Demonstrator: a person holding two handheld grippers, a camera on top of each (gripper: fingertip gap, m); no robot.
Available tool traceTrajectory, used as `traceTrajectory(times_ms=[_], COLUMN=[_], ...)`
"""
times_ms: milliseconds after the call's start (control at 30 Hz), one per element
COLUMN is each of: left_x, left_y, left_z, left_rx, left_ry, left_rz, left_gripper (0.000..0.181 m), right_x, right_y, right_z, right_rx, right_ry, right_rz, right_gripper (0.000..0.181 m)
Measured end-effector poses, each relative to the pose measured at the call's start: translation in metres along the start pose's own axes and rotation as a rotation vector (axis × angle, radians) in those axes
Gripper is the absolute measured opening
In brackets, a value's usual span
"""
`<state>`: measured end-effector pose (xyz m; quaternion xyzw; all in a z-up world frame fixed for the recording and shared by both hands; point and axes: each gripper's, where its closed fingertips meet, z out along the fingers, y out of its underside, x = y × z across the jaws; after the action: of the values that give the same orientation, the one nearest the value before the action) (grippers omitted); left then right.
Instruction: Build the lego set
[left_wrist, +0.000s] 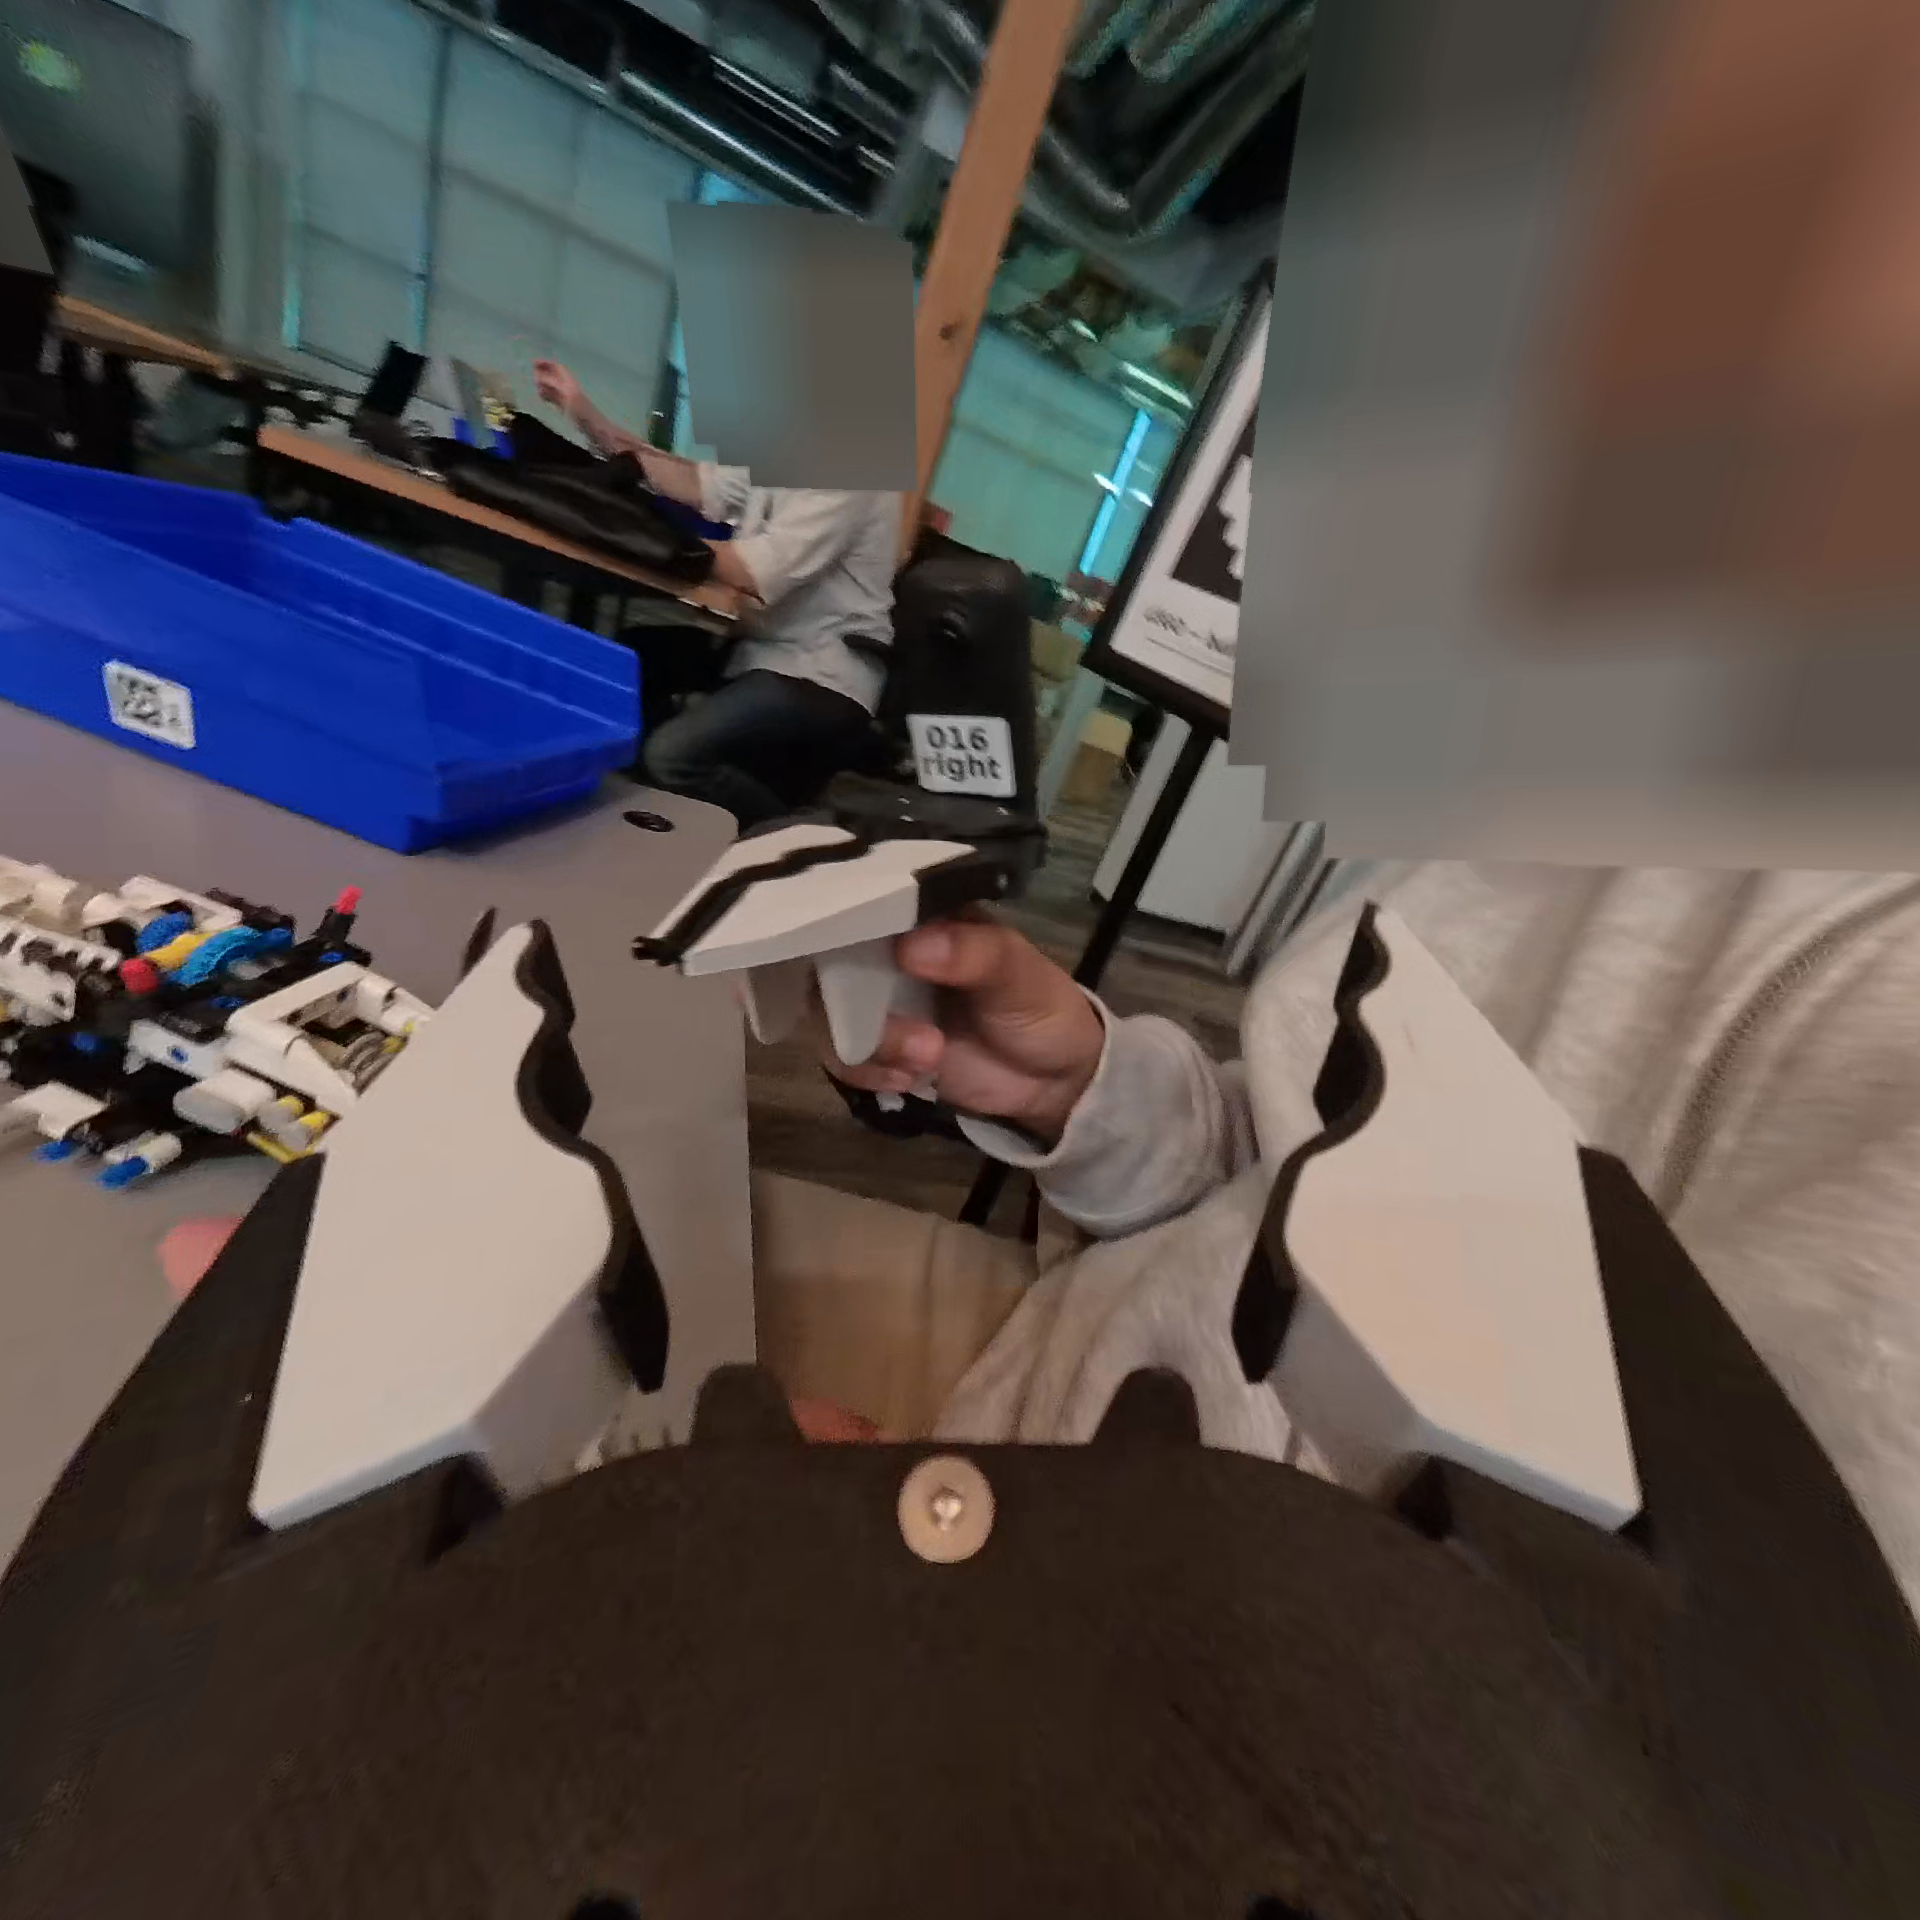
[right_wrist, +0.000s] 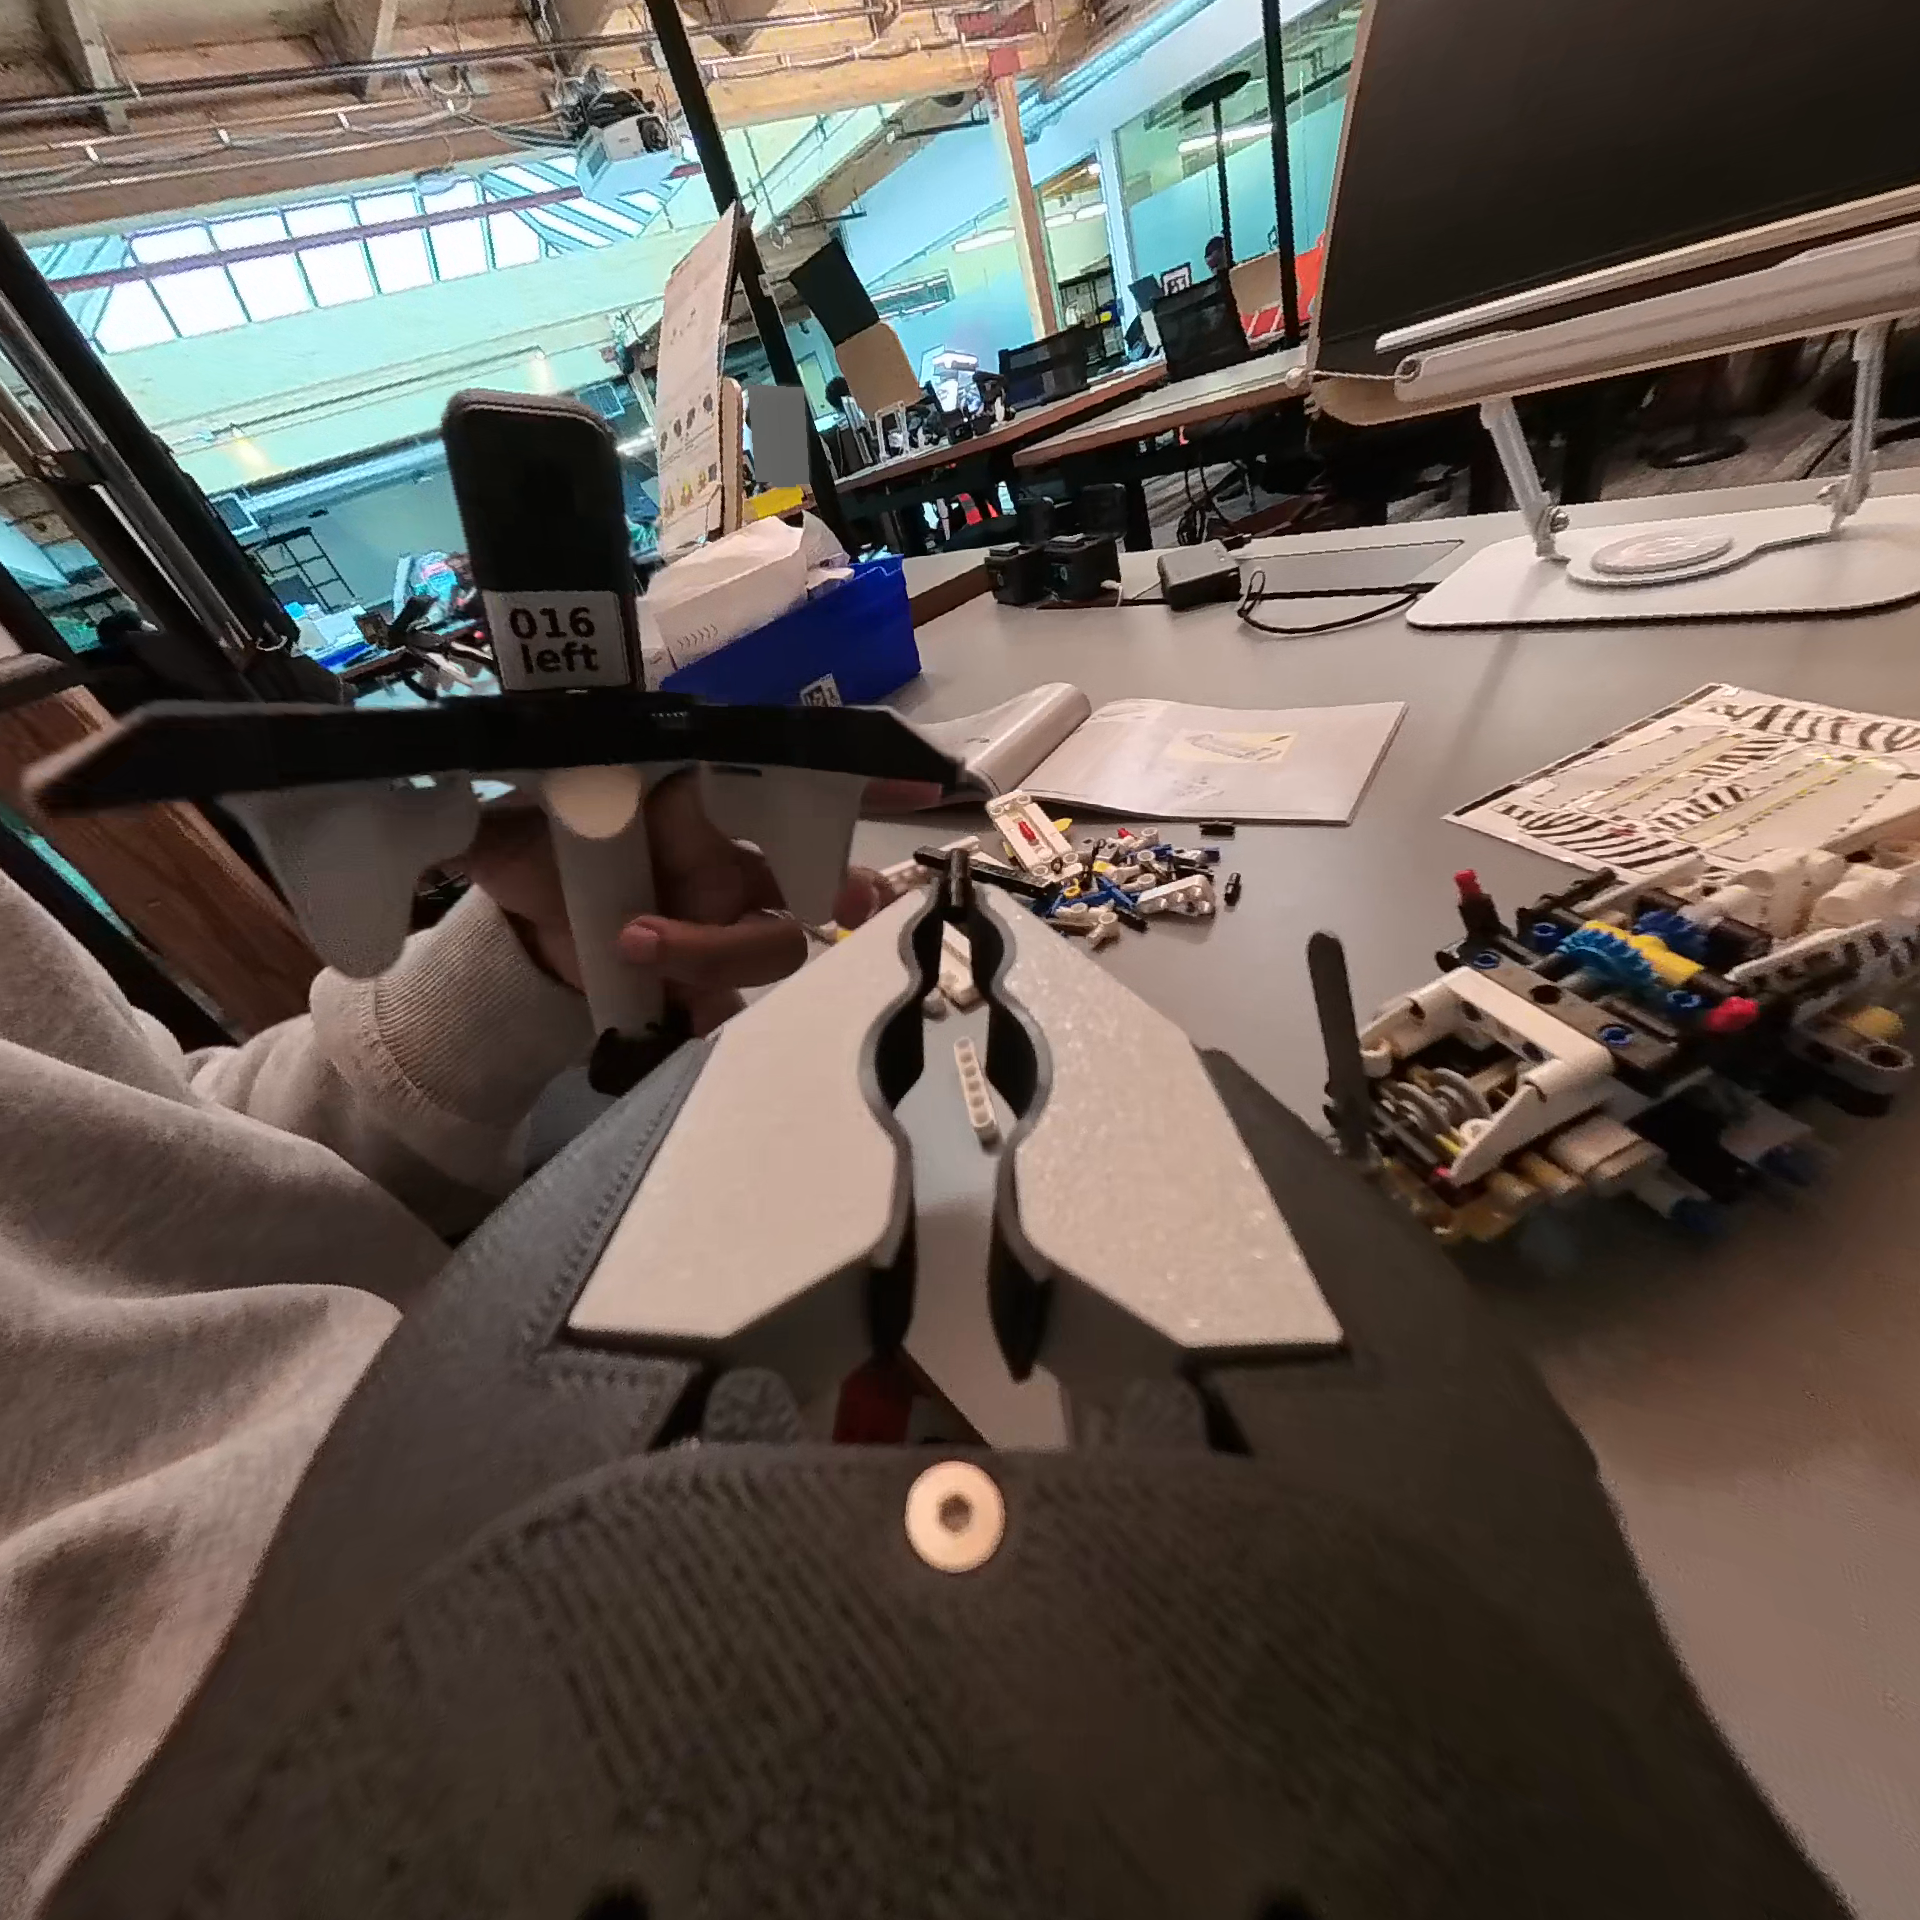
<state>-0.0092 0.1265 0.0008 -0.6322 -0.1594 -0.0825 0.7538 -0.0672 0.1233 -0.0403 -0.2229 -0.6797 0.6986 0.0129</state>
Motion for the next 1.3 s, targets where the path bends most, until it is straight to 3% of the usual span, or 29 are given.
traceTrajectory(times_ms=[67, 100, 200, 267, 367, 567, 733, 833, 1033, 1300], left_x=[0.006, -0.006, -0.056, -0.085, -0.111, -0.121, -0.105, -0.105, -0.101, -0.099], left_y=[0.002, -0.006, -0.059, -0.097, -0.113, -0.04, 0.001, 0.006, -0.007, -0.017], left_z=[0.002, 0.005, 0.002, -0.019, -0.056, -0.104, -0.11, -0.111, -0.138, -0.155], left_rx=[-0.042, -0.041, 0.076, 0.208, 0.326, 0.315, 0.269, 0.249, 0.427, 0.529], left_ry=[0.027, -0.041, -0.331, -0.502, -0.629, -0.61, -0.571, -0.569, -0.503, -0.501], left_rz=[0.095, 0.144, 0.279, 0.317, 0.246, -0.064, -0.11, -0.102, -0.184, -0.162], left_gripper=[0.152, 0.141, 0.084, 0.048, 0.0, 0.0, 0.0, 0.0, 0.0, 0.0], right_x=[0.0, 0.0, -0.002, -0.004, -0.003, -0.002, 0.003, 0.005, 0.0, -0.003], right_y=[0.002, 0.004, 0.01, 0.01, 0.012, 0.043, 0.072, 0.077, 0.092, 0.104], right_z=[0.004, 0.007, 0.016, 0.018, 0.02, 0.033, 0.037, 0.042, 0.052, 0.051], right_rx=[0.006, 0.006, -0.019, -0.035, -0.085, -0.27, -0.528, -0.686, -1.036, -1.362], right_ry=[0.009, 0.013, 0.021, 0.039, 0.078, 0.07, 0.048, 0.028, -0.038, -0.076], right_rz=[0.014, 0.022, 0.02, -0.032, -0.126, -0.169, -0.205, -0.282, -0.469, -0.385], right_gripper=[0.001, 0.002, 0.002, 0.002, 0.002, 0.002, 0.002, 0.002, 0.002, 0.002])
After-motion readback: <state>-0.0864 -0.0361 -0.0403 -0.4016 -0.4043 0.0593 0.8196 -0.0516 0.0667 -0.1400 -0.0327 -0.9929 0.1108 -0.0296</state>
